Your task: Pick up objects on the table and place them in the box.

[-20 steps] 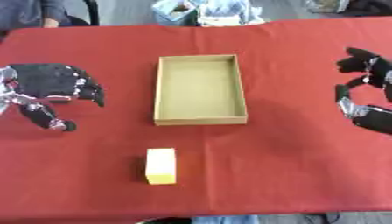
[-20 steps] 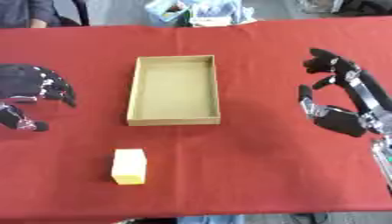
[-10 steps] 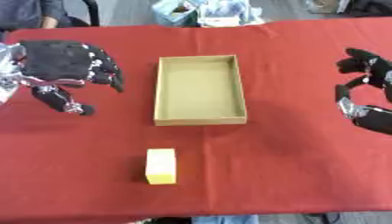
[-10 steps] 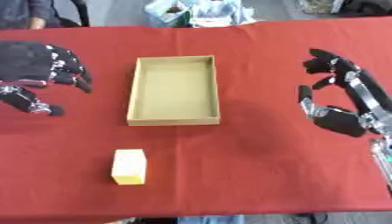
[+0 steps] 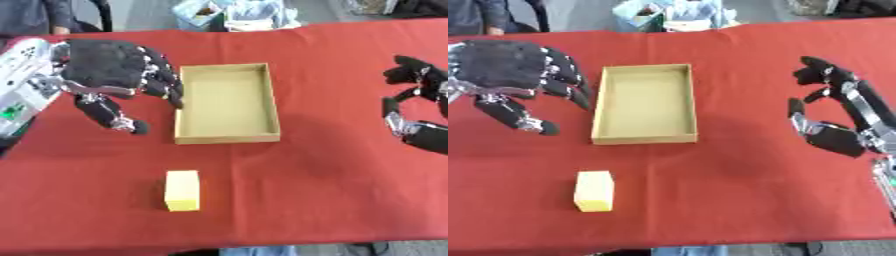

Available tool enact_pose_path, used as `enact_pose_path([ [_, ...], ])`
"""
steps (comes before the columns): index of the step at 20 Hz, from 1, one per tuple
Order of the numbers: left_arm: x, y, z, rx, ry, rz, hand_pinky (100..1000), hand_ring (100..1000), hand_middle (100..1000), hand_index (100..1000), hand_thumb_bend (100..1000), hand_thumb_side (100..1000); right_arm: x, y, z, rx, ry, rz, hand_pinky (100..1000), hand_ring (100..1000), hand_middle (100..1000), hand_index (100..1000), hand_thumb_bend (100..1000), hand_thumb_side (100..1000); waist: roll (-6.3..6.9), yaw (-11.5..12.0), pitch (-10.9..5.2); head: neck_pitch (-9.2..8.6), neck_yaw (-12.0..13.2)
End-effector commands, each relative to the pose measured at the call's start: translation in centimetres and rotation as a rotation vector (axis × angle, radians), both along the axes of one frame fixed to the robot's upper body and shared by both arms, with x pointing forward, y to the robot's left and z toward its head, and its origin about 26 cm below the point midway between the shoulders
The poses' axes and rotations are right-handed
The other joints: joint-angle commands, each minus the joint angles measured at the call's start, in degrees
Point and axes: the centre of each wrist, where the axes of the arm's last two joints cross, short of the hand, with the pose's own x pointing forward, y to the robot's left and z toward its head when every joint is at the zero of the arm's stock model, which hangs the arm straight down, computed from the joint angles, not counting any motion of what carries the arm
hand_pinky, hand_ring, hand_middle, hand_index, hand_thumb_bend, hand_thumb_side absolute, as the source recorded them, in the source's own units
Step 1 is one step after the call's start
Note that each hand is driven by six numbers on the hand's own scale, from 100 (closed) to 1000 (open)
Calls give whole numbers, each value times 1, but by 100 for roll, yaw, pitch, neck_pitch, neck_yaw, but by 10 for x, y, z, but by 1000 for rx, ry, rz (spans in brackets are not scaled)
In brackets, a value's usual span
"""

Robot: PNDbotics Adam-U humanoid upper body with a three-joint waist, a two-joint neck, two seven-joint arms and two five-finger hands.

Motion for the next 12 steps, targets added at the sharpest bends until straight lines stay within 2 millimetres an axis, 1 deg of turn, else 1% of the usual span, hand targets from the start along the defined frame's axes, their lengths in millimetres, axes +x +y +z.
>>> enact_pose_path([
  [1,-2,-10,9,260,2,-150,763,749,690,793,465,120,1,-4,10,-21,-19,6,634,811,782,964,100,263,-1,-11,-96,-2,-22],
  [6,-1,-18,-1,318,72,-158,762,745,684,791,473,122,1,-3,10,-25,-19,9,634,811,782,964,100,264,22,-30,-81,-27,-54],
  [9,-1,-19,-9,358,105,-162,762,745,685,792,496,123,2,-3,11,-26,-21,12,634,811,782,964,100,263,30,-41,-70,-47,-63],
  [12,-2,-19,-17,389,133,-165,761,745,683,792,500,127,2,-2,12,-27,-23,14,634,811,782,964,100,263,35,-58,-57,-73,-68],
])
